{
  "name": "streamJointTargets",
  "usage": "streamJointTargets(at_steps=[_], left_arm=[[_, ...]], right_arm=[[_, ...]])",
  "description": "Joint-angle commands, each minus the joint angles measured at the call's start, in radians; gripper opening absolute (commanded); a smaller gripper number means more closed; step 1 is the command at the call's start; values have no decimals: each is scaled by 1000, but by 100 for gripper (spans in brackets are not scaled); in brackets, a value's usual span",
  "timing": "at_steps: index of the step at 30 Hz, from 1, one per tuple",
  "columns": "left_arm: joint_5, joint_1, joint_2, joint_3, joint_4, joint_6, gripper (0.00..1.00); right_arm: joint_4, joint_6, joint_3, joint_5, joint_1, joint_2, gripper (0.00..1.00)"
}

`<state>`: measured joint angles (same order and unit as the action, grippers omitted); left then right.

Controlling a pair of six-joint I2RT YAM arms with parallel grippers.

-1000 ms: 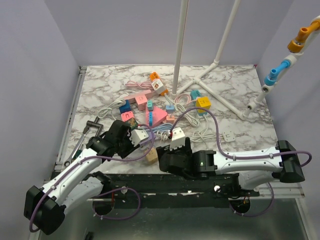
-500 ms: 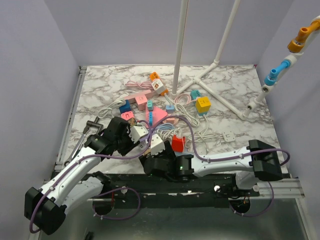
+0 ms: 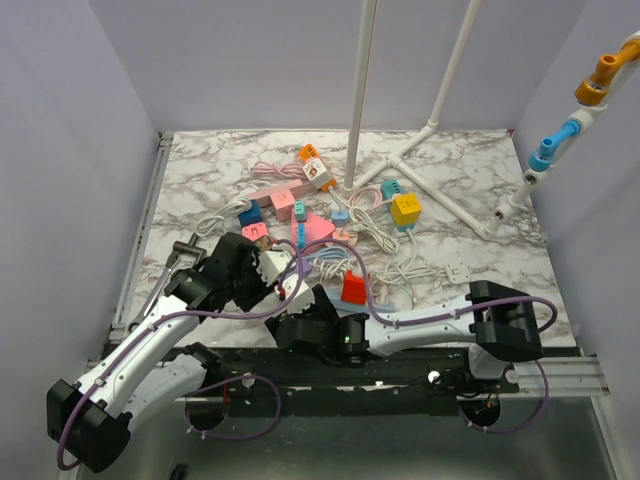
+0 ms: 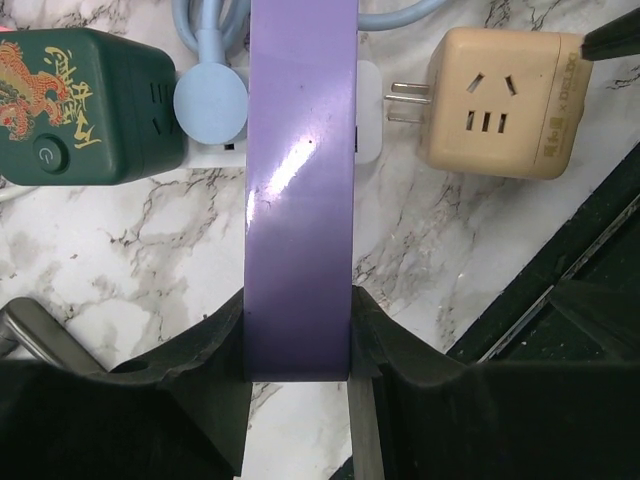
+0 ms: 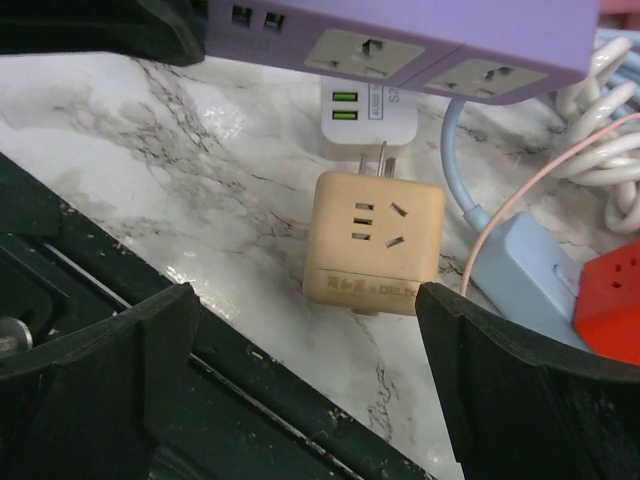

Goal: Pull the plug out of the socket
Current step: Pick up the plug from the corner of the board.

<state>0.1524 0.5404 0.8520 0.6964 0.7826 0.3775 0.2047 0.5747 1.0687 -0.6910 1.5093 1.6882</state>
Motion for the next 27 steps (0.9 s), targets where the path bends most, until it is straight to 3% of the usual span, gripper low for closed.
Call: streamJointTargets(at_steps=[1,27], left_arm=[[1,-10,-25,45,-23,-15,0],[19,-10,-22,34,-34,-9,0]], right_arm=[[-84,-16,-4,18,-27,70,100],[-107,-70,-40,-80,-83,82,100]])
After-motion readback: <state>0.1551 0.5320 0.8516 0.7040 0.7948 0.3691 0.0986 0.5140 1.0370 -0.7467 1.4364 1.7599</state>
